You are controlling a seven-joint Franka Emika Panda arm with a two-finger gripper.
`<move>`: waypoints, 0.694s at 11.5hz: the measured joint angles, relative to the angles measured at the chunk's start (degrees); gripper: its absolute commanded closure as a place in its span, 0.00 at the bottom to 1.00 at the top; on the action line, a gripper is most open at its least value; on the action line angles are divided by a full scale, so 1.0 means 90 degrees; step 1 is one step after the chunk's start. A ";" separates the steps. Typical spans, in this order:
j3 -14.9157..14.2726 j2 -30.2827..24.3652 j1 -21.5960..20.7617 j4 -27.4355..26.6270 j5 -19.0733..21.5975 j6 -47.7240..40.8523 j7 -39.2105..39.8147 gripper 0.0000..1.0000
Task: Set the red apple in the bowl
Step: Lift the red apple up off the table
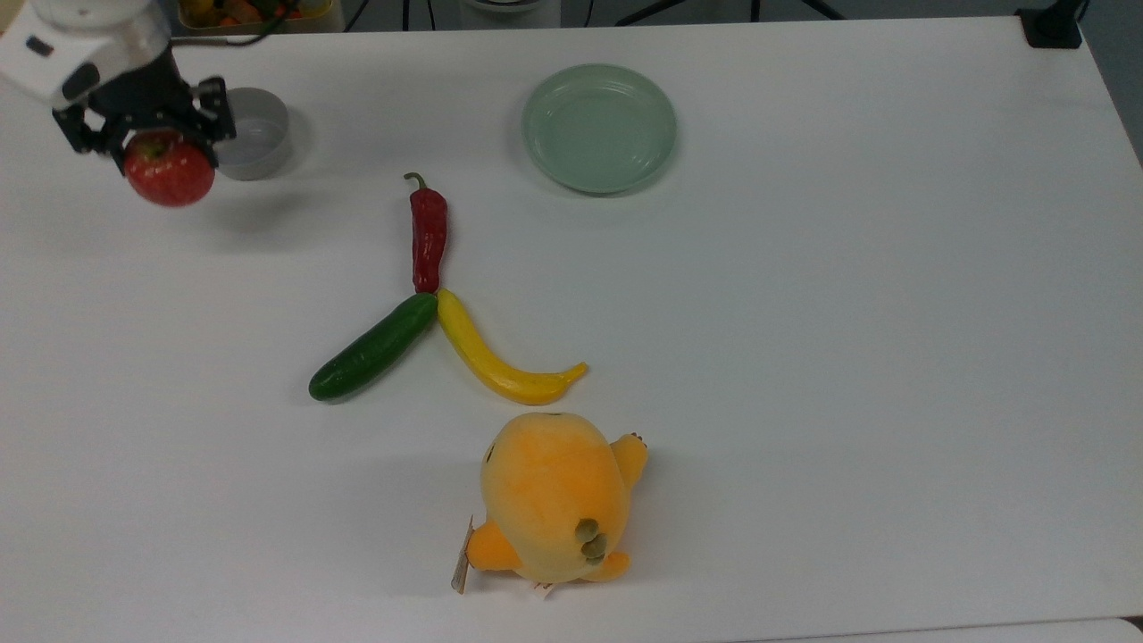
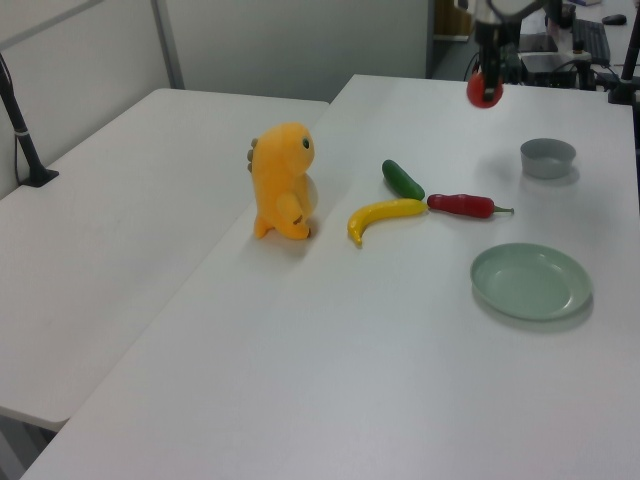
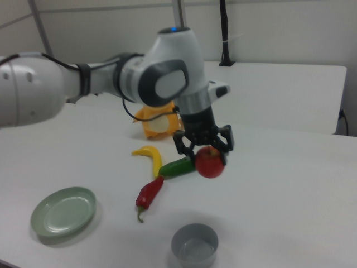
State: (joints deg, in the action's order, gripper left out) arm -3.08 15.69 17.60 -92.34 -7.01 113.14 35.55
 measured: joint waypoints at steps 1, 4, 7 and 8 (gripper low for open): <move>0.0007 -0.0246 -0.0022 0.0000 0.0009 -0.0417 0.0000 0.64; 0.0010 -0.0858 -0.0085 -0.0015 0.0010 -0.1646 0.0000 0.64; -0.0127 -0.1146 -0.0060 -0.0223 0.0010 -0.2270 0.0000 0.64; -0.0193 -0.1180 -0.0049 -0.0428 0.0010 -0.2271 -0.0011 0.61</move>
State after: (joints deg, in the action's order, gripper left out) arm -4.81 5.07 17.16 -96.20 -6.91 92.70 35.45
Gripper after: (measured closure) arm 0.181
